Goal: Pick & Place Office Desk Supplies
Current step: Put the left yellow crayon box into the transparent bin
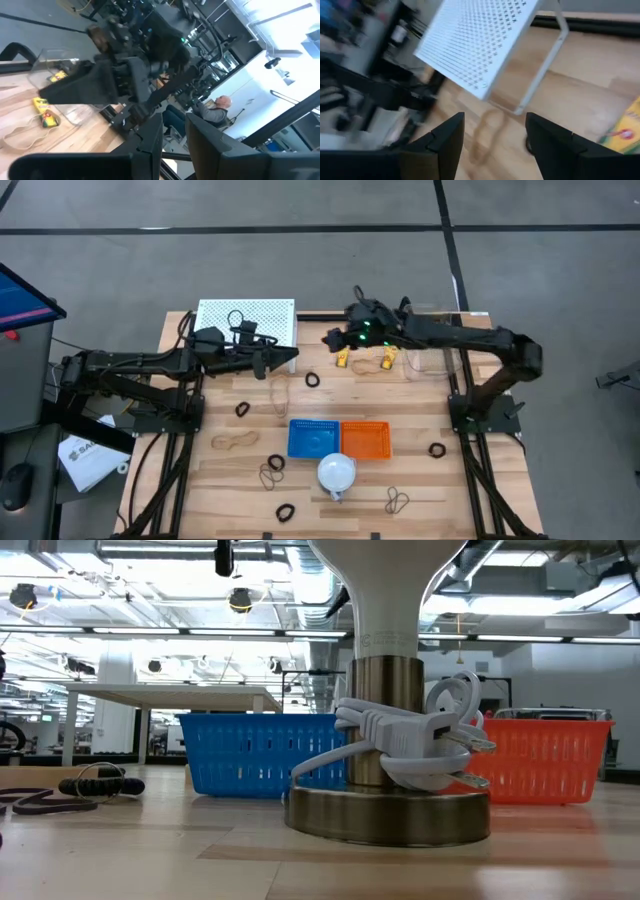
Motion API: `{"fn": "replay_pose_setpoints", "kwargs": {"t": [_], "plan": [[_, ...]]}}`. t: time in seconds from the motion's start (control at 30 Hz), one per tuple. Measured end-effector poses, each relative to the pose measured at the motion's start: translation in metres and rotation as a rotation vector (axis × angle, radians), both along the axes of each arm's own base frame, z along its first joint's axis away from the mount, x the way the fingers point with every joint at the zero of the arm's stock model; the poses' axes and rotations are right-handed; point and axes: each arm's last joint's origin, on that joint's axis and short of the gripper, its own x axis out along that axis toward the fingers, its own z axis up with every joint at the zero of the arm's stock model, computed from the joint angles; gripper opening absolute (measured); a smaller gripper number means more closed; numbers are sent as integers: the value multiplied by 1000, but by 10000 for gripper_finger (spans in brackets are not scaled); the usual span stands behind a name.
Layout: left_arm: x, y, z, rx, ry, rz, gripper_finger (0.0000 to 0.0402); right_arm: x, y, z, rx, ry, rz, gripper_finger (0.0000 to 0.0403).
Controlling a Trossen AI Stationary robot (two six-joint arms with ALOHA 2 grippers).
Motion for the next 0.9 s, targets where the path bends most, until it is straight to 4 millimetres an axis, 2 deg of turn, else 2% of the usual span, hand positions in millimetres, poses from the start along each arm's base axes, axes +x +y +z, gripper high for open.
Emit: {"fn": "replay_pose_setpoints", "kwargs": {"t": [0.13,0.37,0.6,0.9], "plan": [[0,0,0,10,0,1,76,22,-14,-8,-28,210,-53,207],[-7,0,6,23,-21,2,76,34,-42,-65,181,449,-242,214],[-17,-4,14,67,-52,-9,76,43,-52,-107,279,544,-273,227],[-27,-5,21,69,-91,-8,76,47,-54,-136,273,634,-293,241]]}}
